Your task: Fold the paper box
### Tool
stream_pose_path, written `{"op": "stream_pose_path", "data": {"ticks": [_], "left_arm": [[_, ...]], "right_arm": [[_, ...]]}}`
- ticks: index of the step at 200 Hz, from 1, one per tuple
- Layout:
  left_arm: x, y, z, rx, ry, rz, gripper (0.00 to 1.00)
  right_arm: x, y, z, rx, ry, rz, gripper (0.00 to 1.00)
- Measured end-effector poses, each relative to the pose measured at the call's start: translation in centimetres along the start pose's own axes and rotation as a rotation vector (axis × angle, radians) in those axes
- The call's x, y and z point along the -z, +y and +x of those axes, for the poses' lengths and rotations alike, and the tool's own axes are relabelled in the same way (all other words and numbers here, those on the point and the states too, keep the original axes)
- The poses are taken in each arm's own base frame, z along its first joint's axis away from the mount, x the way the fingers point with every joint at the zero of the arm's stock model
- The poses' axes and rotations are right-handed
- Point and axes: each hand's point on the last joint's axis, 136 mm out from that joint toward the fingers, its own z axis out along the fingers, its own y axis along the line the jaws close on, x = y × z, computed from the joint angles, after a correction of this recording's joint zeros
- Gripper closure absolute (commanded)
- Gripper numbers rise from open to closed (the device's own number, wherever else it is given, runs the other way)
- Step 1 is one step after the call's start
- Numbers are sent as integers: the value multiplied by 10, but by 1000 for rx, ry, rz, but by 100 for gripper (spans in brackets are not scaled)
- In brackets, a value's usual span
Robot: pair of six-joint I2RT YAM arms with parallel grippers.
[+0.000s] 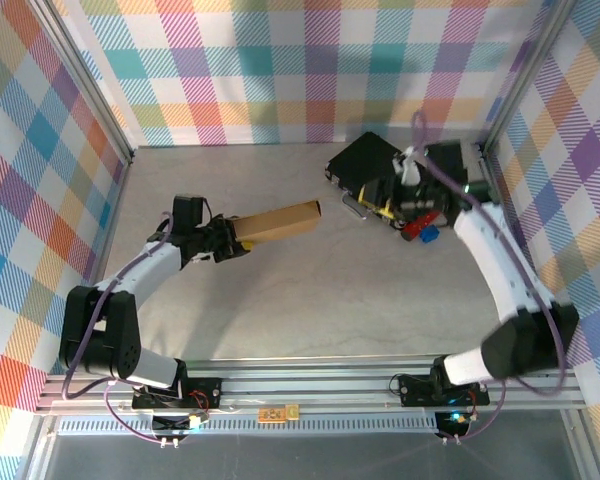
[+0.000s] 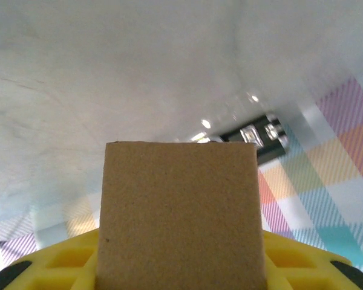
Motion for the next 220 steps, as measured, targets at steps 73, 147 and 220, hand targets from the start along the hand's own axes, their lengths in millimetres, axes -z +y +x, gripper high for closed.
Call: {"op": "stream_pose_path", "data": {"ticks": [73, 147, 220], "left_arm": [[-16, 58, -40, 128, -89, -291, 98], [-14, 60, -39, 105, -87, -325, 99], [-12, 60, -41, 93, -86, -327, 99]], "right_arm": [[-49, -10, 53, 746, 3, 94, 46], [-93, -4, 33, 791, 139, 28, 63], [-94, -6, 45, 779, 187, 15, 63]]}}
